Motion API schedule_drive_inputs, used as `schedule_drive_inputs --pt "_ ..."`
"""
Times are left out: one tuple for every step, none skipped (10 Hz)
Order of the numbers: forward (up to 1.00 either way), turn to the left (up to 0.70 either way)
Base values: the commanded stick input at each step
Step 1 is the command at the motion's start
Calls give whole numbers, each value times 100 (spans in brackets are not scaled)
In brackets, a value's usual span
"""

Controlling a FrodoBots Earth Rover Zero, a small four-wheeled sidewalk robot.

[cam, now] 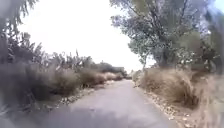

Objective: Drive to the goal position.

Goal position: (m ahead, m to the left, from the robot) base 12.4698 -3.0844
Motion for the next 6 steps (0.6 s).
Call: schedule_drive_inputs --pt "85 10" --pt "85 0" --pt "85 0" --pt "85 0" --pt "85 0" --pt "85 0"
